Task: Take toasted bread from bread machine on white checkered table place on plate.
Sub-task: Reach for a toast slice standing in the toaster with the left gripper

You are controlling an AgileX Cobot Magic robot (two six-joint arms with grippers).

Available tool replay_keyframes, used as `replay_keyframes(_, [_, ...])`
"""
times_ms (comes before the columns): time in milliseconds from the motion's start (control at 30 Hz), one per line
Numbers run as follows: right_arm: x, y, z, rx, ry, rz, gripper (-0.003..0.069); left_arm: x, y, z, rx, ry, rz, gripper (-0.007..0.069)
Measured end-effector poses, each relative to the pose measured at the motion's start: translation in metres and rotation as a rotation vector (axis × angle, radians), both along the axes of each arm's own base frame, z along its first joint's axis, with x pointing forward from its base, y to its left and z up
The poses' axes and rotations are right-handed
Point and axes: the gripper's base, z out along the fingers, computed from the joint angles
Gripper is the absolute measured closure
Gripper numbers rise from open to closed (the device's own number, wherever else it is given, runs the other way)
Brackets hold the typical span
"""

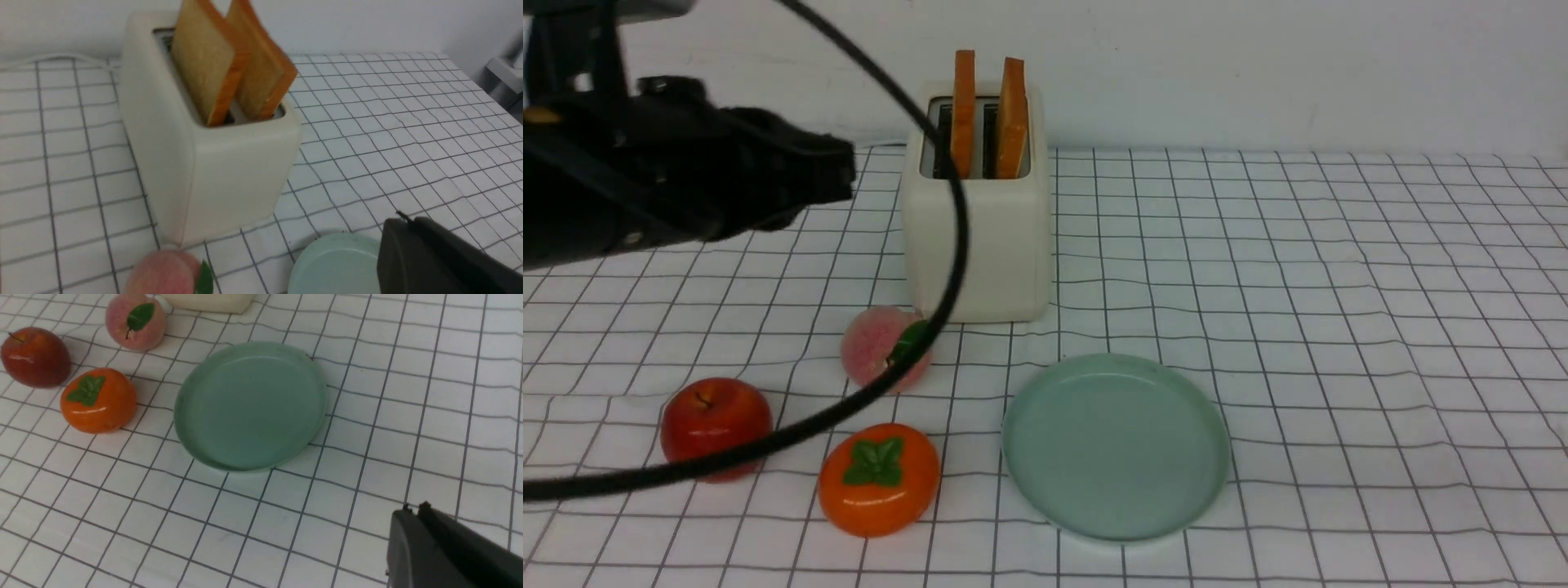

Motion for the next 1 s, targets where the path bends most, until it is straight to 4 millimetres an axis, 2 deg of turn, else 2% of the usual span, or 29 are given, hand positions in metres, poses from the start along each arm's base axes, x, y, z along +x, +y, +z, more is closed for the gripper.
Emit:
replay_keyframes(33, [-0.001,0.0,0.004,0.001,-0.014,0.002,0.0635,0.006,-0.005,0.0,0.008,-0.014,0.002,0.0638])
replay_keyframes(67, [-0.002,0.0,0.012,0.006,-0.041,0.003,0.0635,0.021,-0.013,0.0,0.018,-0.036,0.011,0.0638])
replay_keyframes(100, [-0.002,0.0,0.014,0.007,-0.048,0.003,0.0635,0.021,-0.013,0.002,0.016,-0.041,0.01,0.0637])
replay_keyframes(167, [-0.003,0.0,0.023,0.016,-0.076,0.005,0.063,0.045,-0.022,-0.003,0.027,-0.036,0.019,0.06])
replay_keyframes(200, [-0.003,0.0,0.023,0.017,-0.077,0.005,0.063,0.049,-0.023,-0.004,0.028,-0.033,0.019,0.0594])
replay_keyframes(233, [-0.004,0.0,0.025,0.03,-0.08,0.009,0.0627,0.064,-0.029,-0.007,0.033,-0.022,0.018,0.0526])
replay_keyframes(300, [-0.005,0.002,0.025,0.05,-0.072,0.017,0.0625,0.082,-0.035,-0.012,0.036,-0.012,0.018,0.045])
replay_keyframes(367, [-0.006,0.004,0.025,0.074,-0.051,0.032,0.0624,0.102,-0.042,-0.017,0.041,-0.005,0.017,0.0335])
replay_keyframes(400, [-0.006,0.004,0.025,0.077,-0.049,0.034,0.0624,0.104,-0.042,-0.017,0.041,-0.004,0.017,0.0316])
replay_keyframes(433, [-0.008,0.006,0.024,0.095,-0.03,0.047,0.0624,0.118,-0.047,-0.021,0.043,-0.006,0.022,0.0254])
replay_keyframes(533, [-0.01,0.007,0.023,0.103,-0.006,0.061,0.0621,0.14,-0.053,-0.027,0.042,-0.019,0.041,0.0158])
replay_keyframes(700, [-0.012,0.008,0.021,0.102,0.026,0.077,0.0617,0.164,-0.057,-0.037,0.043,-0.051,0.082,0.0134])
replay_keyframes(1000, [-0.013,0.009,0.02,0.101,0.04,0.084,0.061,0.178,-0.056,-0.05,0.069,-0.085,0.131,0.0166])
